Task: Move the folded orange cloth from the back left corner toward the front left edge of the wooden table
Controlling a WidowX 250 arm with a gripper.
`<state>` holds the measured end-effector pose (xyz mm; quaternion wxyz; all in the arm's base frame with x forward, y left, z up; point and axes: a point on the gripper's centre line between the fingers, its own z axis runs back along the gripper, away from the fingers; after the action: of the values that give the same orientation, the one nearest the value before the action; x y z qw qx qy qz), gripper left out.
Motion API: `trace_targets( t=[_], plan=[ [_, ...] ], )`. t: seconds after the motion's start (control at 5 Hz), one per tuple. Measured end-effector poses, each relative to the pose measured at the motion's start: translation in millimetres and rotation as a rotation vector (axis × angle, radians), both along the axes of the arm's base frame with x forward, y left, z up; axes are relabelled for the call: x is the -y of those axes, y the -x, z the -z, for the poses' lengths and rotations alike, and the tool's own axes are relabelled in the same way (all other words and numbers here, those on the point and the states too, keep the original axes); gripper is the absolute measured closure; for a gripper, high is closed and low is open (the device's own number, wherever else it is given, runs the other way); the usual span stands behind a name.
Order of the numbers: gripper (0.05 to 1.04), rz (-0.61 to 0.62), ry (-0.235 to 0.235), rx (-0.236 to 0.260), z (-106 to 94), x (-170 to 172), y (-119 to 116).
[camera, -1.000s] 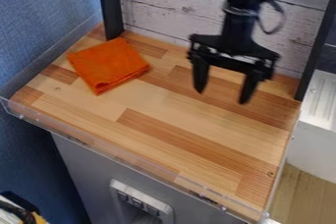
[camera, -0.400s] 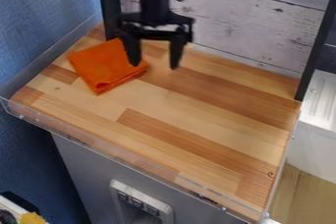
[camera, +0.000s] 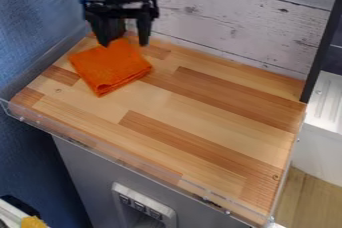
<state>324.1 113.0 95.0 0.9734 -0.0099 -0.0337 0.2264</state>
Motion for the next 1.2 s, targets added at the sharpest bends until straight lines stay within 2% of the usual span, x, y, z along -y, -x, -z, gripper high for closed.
trace_targets(
  t=[0.2,0.4,0.8,1.0,1.2],
  plan=[
    [0.085,-0.029,-0.01,-0.015,0.4,-19.1,-3.4],
    [0.14,-0.048,-0.028,-0.018,-1.4,-30.4,-8.6],
    [0.724,-0.082,-0.049,-0.051,18.4,-36.8,-10.0],
    [0.935,-0.09,-0.045,-0.073,35.3,-36.6,-9.1],
    [1.019,-0.093,-0.036,-0.098,47.0,-36.3,-8.3]
  ],
)
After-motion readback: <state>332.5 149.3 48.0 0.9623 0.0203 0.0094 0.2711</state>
